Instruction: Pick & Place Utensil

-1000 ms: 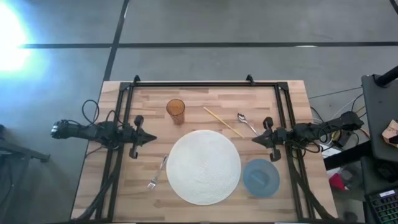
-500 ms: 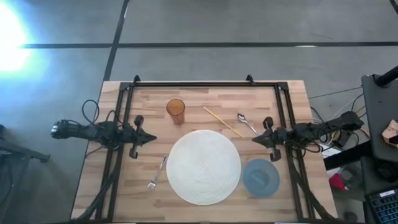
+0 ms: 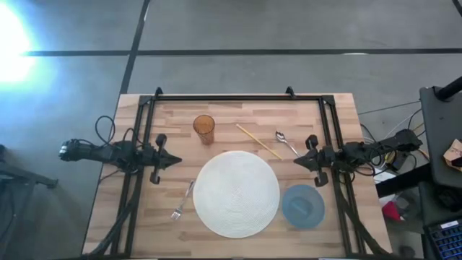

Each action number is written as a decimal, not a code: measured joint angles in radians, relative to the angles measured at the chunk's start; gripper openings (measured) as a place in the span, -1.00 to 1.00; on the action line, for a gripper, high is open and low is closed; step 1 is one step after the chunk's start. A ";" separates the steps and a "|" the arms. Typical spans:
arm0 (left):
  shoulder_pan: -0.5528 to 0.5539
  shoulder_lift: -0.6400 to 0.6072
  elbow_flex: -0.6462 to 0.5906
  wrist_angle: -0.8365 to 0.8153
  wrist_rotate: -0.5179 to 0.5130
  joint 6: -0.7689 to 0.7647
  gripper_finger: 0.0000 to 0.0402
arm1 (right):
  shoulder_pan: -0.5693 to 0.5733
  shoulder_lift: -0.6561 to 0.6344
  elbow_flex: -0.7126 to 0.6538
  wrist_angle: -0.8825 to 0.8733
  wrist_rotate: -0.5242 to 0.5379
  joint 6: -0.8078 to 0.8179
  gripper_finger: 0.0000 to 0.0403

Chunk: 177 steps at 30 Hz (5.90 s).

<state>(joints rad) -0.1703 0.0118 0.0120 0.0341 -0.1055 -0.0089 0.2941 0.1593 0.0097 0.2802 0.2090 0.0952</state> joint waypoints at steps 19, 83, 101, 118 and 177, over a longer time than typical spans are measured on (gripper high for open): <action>-0.001 0.000 0.000 0.000 0.000 -0.050 -1.00 | -0.001 0.014 0.262 -0.320 0.056 -0.072 -0.19; -0.001 0.000 0.000 -0.004 0.000 -0.051 -1.00 | 0.003 1.274 0.965 -1.195 -0.370 -0.100 -0.06; 0.000 0.002 0.000 -0.006 0.000 -0.051 -1.00 | 0.018 1.400 0.964 -1.160 -0.375 -0.106 -0.06; 0.000 0.004 0.000 -0.007 0.000 -0.051 -1.00 | 0.022 1.405 0.964 -1.165 -0.402 -0.107 -0.72; 0.000 0.015 0.000 -0.008 0.000 -0.052 -1.00 | -0.260 1.417 1.624 -1.215 -0.155 0.307 -0.96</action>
<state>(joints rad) -0.1699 0.0268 0.0120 0.0257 -0.1055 -0.0608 0.0337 1.5765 1.6338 -0.9353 0.0544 0.4024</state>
